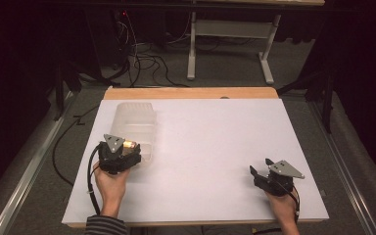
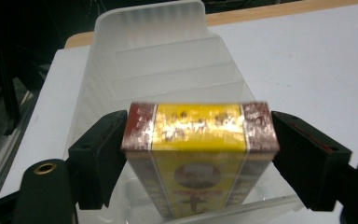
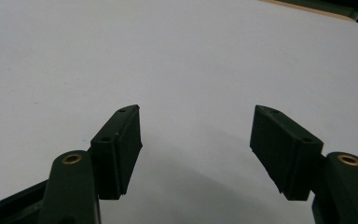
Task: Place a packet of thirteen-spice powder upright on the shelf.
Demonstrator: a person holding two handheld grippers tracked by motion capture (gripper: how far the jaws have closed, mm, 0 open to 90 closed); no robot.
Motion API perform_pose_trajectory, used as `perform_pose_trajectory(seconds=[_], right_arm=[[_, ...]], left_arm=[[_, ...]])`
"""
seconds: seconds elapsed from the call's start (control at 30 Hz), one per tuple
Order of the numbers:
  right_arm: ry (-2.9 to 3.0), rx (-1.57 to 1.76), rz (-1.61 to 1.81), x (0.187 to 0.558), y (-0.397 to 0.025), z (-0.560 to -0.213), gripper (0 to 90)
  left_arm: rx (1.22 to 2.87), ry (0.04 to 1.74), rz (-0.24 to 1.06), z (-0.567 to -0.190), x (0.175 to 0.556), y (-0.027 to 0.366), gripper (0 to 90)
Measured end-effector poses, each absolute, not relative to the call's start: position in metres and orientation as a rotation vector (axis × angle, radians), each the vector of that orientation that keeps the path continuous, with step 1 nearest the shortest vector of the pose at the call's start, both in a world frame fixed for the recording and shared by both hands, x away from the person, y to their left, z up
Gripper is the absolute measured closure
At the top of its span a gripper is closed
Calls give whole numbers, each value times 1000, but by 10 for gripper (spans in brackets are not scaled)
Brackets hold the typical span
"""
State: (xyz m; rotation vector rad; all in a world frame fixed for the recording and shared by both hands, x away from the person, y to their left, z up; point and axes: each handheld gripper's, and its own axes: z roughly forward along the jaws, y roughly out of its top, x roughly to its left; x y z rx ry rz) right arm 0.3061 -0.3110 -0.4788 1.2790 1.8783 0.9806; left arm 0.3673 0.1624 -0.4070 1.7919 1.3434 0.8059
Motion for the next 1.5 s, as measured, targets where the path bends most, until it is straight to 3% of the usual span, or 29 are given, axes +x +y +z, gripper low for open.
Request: perform_pose_trajectory(seconds=[0.93, 1.5], right_arm=[[1873, 1283, 986, 306, -311, -479, 341], [1872, 1286, 988, 305, -312, -479, 340]], left_arm=[[1785, 1221, 843, -376, 358, 146, 206], [1805, 1153, 754, -370, 354, 130, 215]])
